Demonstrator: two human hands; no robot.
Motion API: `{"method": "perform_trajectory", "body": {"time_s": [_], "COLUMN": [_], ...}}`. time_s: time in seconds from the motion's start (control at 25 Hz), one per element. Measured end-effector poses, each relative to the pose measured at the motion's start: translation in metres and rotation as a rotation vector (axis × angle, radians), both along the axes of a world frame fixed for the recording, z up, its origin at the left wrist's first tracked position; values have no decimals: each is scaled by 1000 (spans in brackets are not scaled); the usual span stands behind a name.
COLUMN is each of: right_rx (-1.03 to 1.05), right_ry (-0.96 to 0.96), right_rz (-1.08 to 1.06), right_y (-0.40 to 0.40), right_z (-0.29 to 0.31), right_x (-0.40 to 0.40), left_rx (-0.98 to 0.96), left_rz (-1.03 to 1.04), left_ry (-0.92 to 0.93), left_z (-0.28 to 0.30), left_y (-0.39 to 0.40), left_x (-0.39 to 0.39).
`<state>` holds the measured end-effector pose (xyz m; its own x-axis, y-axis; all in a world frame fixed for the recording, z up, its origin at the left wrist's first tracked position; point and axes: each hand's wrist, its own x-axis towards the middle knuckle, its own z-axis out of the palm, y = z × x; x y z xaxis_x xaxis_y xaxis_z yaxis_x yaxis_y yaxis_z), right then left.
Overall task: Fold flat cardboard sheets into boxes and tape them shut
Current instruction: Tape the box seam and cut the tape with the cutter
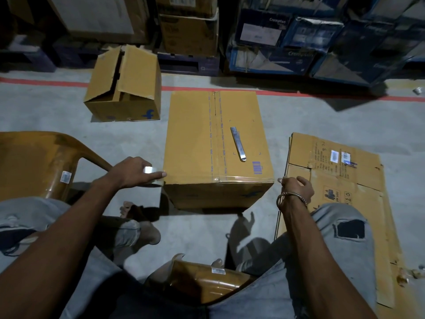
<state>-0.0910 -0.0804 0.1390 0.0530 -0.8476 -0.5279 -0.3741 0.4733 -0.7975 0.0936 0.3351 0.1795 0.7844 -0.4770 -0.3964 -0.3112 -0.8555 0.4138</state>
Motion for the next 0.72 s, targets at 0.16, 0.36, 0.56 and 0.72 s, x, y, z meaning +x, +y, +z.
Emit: {"method": "perform_trajectory", "body": {"time_s": [0.16,0.36,0.56,0.72], "right_rx": [-45,16,32,30], "right_ry": [-19,-25,14,74], "right_rz": [-40,15,31,58], "right_y": [-1,2,3,2], "right_z": [0,-7,-21,-30], "right_x": [1,5,5,6], "left_rx": [62,70,113,149], "left_rz": [38,-14,-69,-86], "left_ry": [-70,-15,-47,-68], "left_z": [3,-5,-16,-31], "left_y": [5,8,9,12], "left_x": [0,-3,0,6]}}
